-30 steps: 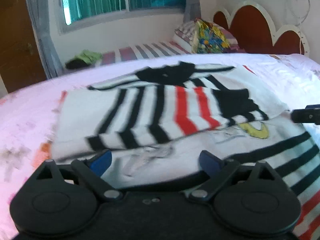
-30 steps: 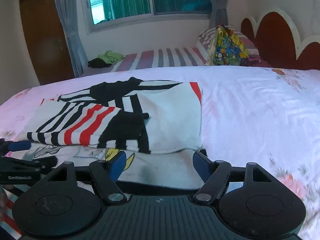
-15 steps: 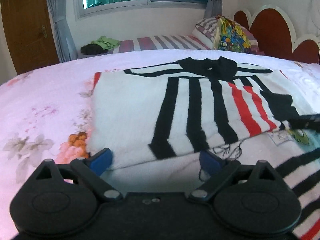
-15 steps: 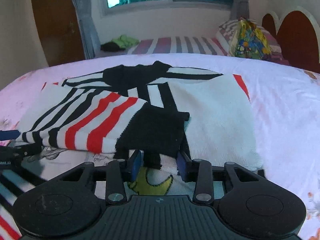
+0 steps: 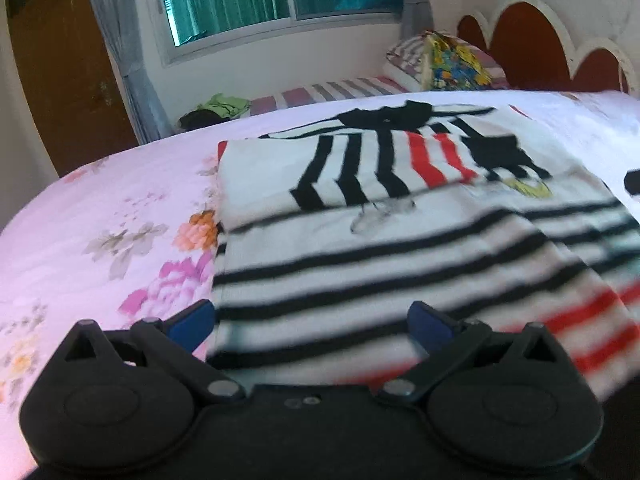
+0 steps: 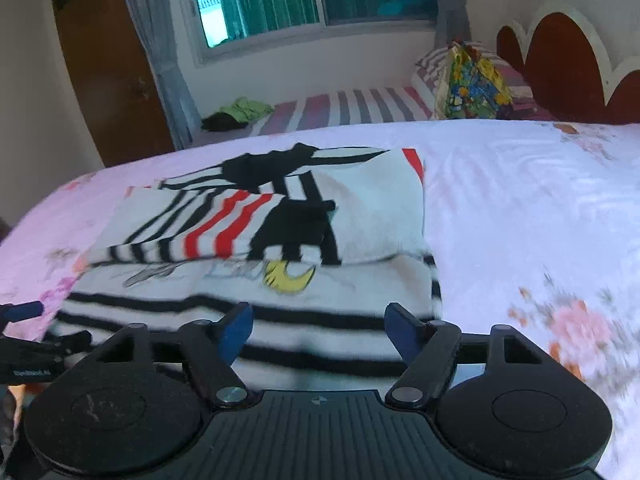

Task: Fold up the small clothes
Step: 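Move both grippers toward the black hem of the dress, then grasp the black hem with both grippers and lift it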

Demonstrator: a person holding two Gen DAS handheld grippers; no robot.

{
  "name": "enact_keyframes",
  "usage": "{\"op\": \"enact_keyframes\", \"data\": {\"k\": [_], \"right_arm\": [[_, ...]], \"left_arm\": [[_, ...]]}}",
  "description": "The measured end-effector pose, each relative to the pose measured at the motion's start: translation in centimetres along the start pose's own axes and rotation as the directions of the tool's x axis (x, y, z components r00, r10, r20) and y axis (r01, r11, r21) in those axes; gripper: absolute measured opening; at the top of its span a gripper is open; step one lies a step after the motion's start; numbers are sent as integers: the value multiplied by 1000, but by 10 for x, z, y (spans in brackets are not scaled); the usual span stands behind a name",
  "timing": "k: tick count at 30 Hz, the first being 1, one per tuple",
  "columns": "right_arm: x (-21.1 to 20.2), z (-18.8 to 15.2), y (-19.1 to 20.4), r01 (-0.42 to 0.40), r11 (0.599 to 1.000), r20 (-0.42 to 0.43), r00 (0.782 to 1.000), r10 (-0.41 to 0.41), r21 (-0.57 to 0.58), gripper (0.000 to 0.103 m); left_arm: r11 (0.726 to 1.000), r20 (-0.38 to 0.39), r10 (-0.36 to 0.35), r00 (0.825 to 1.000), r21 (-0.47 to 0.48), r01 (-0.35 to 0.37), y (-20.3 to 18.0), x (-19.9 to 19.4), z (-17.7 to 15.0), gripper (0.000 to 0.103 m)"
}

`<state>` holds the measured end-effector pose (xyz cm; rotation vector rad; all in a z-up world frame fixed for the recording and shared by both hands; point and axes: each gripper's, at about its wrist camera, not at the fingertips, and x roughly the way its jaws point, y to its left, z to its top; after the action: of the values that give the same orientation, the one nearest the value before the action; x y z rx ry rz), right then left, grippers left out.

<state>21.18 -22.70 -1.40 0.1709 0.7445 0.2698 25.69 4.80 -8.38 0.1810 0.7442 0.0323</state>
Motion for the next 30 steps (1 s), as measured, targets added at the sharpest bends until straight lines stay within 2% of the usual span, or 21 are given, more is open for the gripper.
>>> {"op": "enact_keyframes", "data": {"k": [9,11,13,16,18,19,20,22,24,25,26,27,30], "right_arm": [[-73,-57,-12,40,998,-45,998,-38,51,72],[-82,-71,-17,45,995,-74,996,-39,90,72],[-90,-86,-23,40,989,-93,995,-27,145,72],[-102,-106,-34,13,971,-112,994,14,238,70],[-107,-117,-40,-6,956,-123,991,44,294,58],[-108,-122,-43,-19,946,-129,990,64,324,57],[-108,-127,-46,-37,936,-129,988,88,351,54],[-109,-132,-51,-64,913,-122,985,123,403,52],[-108,-136,-58,-101,885,-102,981,164,454,51],[-107,-137,-61,-116,871,-94,979,181,478,51],[-106,-137,-64,-124,859,-87,977,192,497,51],[-105,-136,-66,-127,855,-86,977,196,502,50],[-101,-130,-69,-145,854,-80,974,212,500,49]], "left_arm": [[1000,-10,-24,1000,9,25,0,-60,-47,100],[999,-39,-42,998,-7,42,-1,-67,-59,84],[997,-77,-70,995,-37,67,4,-72,-72,76],[985,-96,-128,987,-132,115,16,-81,-91,73],[960,-97,-195,976,-223,169,28,-88,-100,71],[948,-94,-220,971,-253,191,32,-90,-103,70],[932,-89,-254,963,-288,220,38,-93,-105,69],[876,-66,-343,937,-384,294,49,-93,-110,64],[774,-31,-460,888,-503,383,62,-87,-114,54],[727,-15,-505,863,-546,416,66,-84,-117,47],[673,1,-546,838,-595,440,71,-78,-119,44],[656,4,-551,834,-616,436,71,-74,-121,42],[630,22,-563,826,-635,446,71,-65,-117,42]]}}
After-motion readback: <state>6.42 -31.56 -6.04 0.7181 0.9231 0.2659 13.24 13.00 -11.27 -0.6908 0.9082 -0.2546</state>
